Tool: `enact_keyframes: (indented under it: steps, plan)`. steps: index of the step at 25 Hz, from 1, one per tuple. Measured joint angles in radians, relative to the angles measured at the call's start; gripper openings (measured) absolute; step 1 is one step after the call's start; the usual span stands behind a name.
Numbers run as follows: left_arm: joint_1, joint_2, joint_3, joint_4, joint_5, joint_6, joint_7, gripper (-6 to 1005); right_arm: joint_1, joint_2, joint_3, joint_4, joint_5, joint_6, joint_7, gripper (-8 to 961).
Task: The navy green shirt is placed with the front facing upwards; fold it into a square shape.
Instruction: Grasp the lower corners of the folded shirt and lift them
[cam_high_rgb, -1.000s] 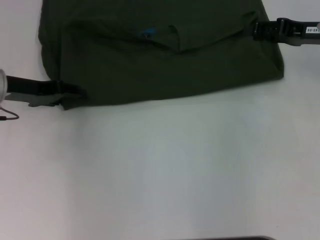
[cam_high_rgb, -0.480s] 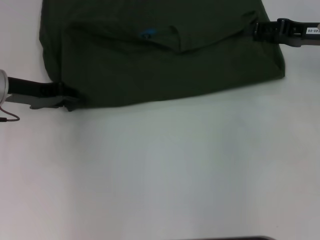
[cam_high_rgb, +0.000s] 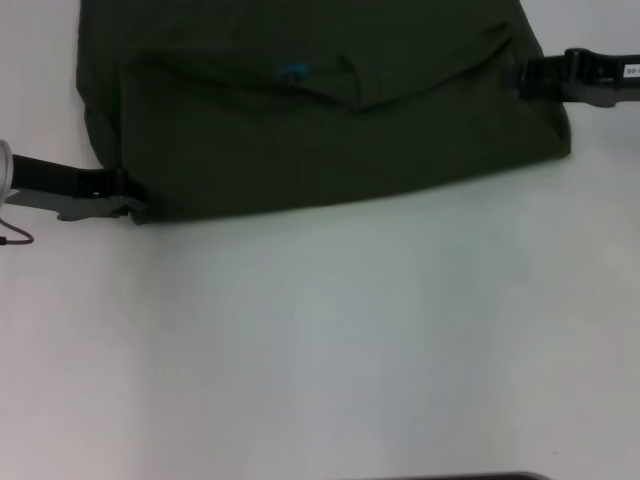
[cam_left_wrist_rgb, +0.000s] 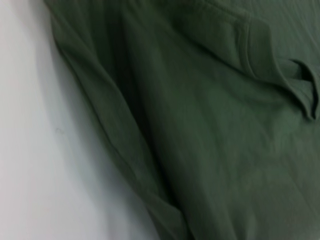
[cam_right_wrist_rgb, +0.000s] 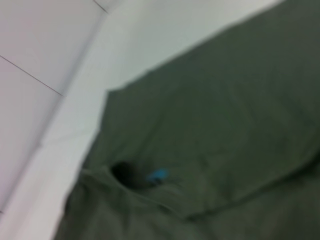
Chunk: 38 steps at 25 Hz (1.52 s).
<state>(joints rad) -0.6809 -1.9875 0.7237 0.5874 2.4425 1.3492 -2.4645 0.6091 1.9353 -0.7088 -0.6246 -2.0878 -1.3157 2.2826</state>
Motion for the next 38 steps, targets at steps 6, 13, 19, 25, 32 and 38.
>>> enact_keyframes:
  steps: [6, 13, 19, 25, 32, 38]
  plan:
    - [-0.003, 0.023, -0.001, 0.004, 0.009, 0.038, -0.001, 119, 0.056, -0.027, -0.003, -0.009, -0.267, -0.041, 0.142, 516]
    - [-0.01, 0.022, -0.001, 0.014, 0.016, 0.042, 0.001, 95, 0.084, -0.019, -0.003, -0.008, -0.337, -0.049, 0.157, 517]
    - [-0.019, 0.024, -0.001, 0.014, 0.017, 0.037, 0.002, 93, 0.079, -0.025, -0.025, -0.06, -0.339, -0.064, 0.159, 516]
    - [-0.022, 0.023, -0.001, 0.014, 0.017, 0.034, -0.004, 92, 0.074, -0.042, -0.052, -0.121, -0.341, -0.09, 0.159, 513]
    - [-0.022, 0.02, -0.001, 0.014, 0.016, 0.032, -0.006, 91, 0.085, -0.017, -0.053, -0.117, -0.433, -0.061, 0.148, 509]
    - [-0.022, 0.021, -0.001, 0.014, 0.016, 0.031, -0.006, 90, 0.091, 0.015, -0.05, -0.116, -0.475, -0.028, 0.132, 513]
